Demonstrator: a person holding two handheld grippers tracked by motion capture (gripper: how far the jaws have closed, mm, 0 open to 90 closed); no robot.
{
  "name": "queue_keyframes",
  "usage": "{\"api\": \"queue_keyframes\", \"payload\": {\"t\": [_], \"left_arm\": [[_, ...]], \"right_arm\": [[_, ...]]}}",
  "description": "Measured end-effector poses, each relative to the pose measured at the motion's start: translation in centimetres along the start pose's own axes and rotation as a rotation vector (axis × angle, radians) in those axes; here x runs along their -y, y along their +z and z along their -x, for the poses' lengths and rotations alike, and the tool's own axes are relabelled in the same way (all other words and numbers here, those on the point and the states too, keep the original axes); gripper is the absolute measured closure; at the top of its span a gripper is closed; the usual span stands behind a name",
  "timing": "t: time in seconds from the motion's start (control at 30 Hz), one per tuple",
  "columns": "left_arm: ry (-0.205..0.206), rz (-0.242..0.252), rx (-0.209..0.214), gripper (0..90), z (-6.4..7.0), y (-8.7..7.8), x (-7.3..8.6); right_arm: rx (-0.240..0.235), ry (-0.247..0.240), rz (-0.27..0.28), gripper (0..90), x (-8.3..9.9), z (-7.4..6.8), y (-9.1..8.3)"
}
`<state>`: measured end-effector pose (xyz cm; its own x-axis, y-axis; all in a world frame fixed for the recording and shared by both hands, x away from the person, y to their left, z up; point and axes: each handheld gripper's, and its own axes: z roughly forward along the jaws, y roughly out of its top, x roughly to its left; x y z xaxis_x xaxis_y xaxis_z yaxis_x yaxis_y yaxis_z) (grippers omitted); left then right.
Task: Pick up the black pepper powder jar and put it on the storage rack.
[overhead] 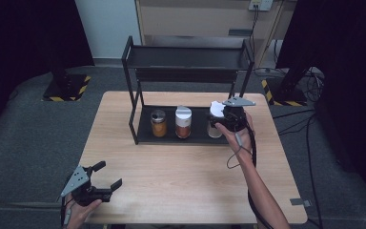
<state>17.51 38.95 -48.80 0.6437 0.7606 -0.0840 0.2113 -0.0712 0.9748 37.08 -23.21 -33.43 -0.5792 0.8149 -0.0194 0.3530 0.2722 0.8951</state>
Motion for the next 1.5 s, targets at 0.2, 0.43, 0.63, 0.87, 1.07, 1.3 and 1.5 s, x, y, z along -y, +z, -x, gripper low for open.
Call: {"api": "queue_keyframes", "payload": {"t": [0.2,0.43,0.63,0.87,1.07,1.3,1.5], "left_arm": [[0.002,-0.003,0.003,1.1,0.0,0.0,0.0],[-0.002,0.002,0.006,1.1,-0.1,0.0,0.1],[0.0,-0.002,0.009,1.1,-0.1,0.0,0.0],[-0.001,-0.001,0.011,1.1,-0.2,0.0,0.0],[-0.001,0.001,0.012,1.1,-0.2,0.0,0.1],[0.0,0.0,0.013,1.1,-0.2,0.0,0.1],[0.0,0.001,0.012,1.1,-0.2,0.0,0.1]], "right_arm": [[0.014,0.015,-0.005,30.5,0.5,0.2,2.0],[0.019,0.018,-0.016,30.5,1.4,0.6,4.0],[0.015,0.017,-0.022,30.5,1.9,0.4,5.3],[0.022,0.013,-0.032,30.5,2.3,0.1,6.3],[0.027,0.021,-0.041,30.5,2.8,0.1,7.0],[0.039,0.03,-0.045,30.5,3.3,0.0,7.4],[0.048,0.035,-0.047,30.5,3.5,0.0,7.5]]}}
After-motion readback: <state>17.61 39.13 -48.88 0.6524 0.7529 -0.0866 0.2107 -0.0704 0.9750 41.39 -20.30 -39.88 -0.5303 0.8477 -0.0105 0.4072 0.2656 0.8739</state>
